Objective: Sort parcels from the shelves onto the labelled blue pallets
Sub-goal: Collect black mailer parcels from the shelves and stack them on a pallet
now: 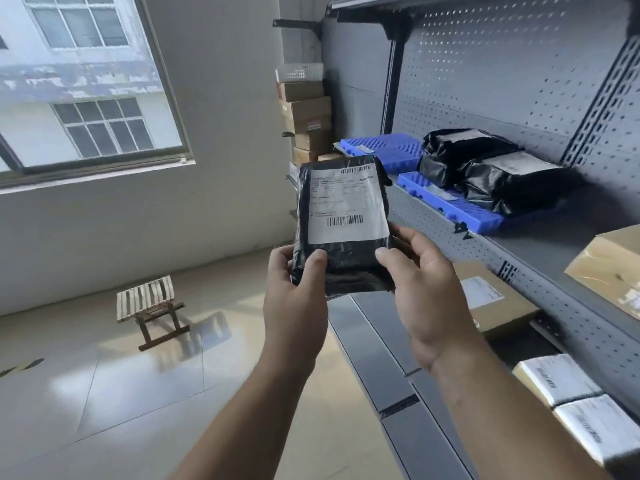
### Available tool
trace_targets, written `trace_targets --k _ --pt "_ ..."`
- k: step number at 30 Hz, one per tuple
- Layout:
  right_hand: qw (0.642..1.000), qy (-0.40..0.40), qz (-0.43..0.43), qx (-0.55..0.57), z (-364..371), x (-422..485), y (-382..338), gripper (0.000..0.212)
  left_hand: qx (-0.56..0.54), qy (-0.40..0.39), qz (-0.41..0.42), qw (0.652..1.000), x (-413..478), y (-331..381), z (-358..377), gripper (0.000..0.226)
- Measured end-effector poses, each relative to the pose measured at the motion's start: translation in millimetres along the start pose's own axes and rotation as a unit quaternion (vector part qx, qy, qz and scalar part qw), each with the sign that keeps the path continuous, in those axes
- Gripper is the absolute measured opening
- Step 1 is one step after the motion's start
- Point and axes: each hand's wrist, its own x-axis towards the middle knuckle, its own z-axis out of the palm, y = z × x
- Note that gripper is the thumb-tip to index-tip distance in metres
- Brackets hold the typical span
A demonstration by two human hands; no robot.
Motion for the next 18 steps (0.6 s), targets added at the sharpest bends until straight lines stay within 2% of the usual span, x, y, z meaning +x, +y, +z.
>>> trace_targets --k 12,18 --pt "0.992 0.08 -0.064 -0.074 -65.1 179.2 -5.2 0.034 -0.017 -0.06 0.039 0.997 143.5 -3.7 151.0 0.031" --pt "0.98 0.135 -0.073 -0.13 -98.8 227.5 -2.2 0.05 -0.023 -0.129 0.041 0.99 186.3 -14.6 216.0 0.024"
